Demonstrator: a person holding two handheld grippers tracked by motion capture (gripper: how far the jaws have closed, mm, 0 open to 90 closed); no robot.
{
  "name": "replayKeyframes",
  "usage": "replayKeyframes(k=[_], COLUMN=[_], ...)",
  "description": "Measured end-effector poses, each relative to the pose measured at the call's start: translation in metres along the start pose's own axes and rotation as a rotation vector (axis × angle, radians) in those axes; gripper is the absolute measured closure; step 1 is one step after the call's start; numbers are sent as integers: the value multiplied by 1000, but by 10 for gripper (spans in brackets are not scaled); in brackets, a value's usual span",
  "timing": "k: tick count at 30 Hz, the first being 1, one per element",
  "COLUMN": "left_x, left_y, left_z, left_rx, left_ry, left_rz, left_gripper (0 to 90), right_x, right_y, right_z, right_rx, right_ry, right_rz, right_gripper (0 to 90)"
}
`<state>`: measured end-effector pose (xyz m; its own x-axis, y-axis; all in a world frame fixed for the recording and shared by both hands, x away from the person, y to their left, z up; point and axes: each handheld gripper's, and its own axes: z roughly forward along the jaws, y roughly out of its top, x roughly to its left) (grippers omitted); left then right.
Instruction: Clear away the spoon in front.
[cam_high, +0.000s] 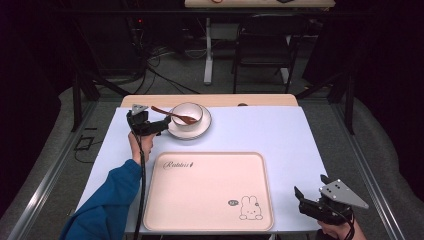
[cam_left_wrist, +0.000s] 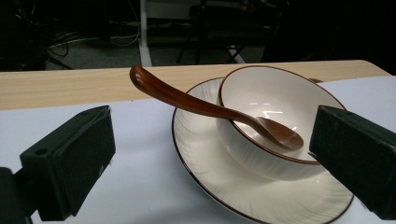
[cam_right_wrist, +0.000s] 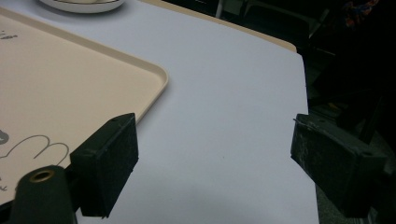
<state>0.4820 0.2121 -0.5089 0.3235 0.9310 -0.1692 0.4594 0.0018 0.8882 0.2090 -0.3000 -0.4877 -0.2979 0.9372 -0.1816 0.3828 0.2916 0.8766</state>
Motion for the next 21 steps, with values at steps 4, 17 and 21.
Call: replayKeyframes(k=[4,17,21], left_x=[-1,1,2], left_y=[1,3,1], left_z=[8,21,23], left_rx=[-3,-26,-27], left_ry=[8,49,51], left_rz=[26,-1,-3], left_gripper=[89,310,371], right_x=[0,0,0], right_y=[0,0,0], right_z=[0,0,0], right_rx=[1,0,-1], right_ry=[-1,-2,-4], right_rz=[0,-3,0], right_gripper=[143,143,143])
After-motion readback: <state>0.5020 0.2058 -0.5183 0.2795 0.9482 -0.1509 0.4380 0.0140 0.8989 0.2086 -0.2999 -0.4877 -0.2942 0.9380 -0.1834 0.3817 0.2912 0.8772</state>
